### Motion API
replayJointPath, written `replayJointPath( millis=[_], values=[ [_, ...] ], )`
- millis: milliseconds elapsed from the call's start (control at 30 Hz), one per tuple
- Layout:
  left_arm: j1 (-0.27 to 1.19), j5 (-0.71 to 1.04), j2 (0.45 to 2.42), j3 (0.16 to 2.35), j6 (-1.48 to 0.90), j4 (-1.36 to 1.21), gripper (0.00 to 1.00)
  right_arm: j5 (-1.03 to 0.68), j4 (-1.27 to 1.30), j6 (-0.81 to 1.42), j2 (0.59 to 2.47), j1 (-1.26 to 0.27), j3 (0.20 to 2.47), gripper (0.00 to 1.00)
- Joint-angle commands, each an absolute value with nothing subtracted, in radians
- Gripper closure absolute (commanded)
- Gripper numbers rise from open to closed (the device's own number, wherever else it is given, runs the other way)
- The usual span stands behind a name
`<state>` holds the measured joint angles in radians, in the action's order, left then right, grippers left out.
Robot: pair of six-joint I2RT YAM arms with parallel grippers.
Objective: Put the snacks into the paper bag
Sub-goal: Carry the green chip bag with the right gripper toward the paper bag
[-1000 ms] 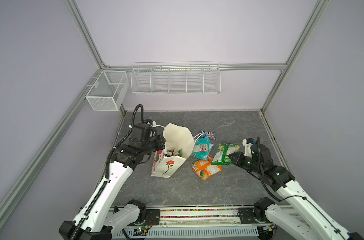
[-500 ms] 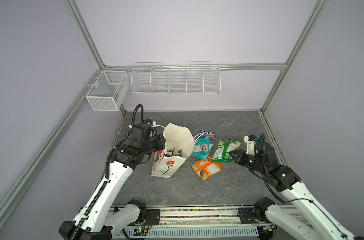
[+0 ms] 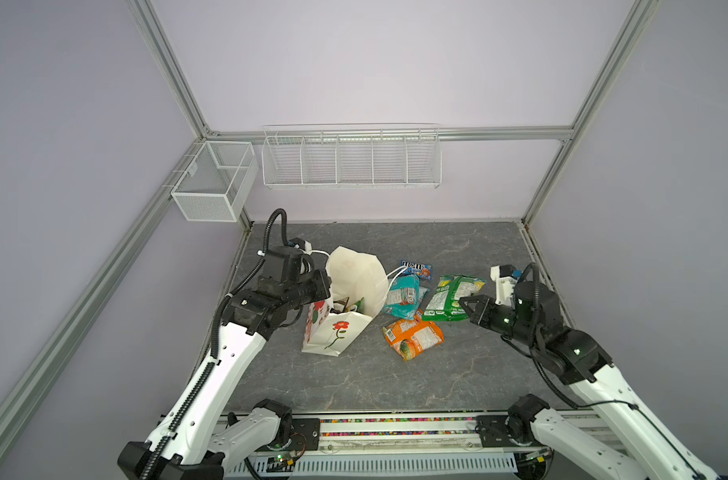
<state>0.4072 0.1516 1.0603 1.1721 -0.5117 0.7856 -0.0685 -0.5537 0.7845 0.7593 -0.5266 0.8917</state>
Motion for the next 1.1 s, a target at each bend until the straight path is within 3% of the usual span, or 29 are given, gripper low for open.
replayJointPath(
  millis=[0,1067],
  values=[
    [0.416,0.157,1.057,1.189,-0.514,0.795,1.0,-0.068,-0.508,0.756,0.75,-0.539,0.936,0.94],
    [0.42,0.146,1.048,1.183,-0.516,0.801,1.0,-0.107,-0.494,0.624,0.811,-0.633,1.09,0.93]
  ],
)
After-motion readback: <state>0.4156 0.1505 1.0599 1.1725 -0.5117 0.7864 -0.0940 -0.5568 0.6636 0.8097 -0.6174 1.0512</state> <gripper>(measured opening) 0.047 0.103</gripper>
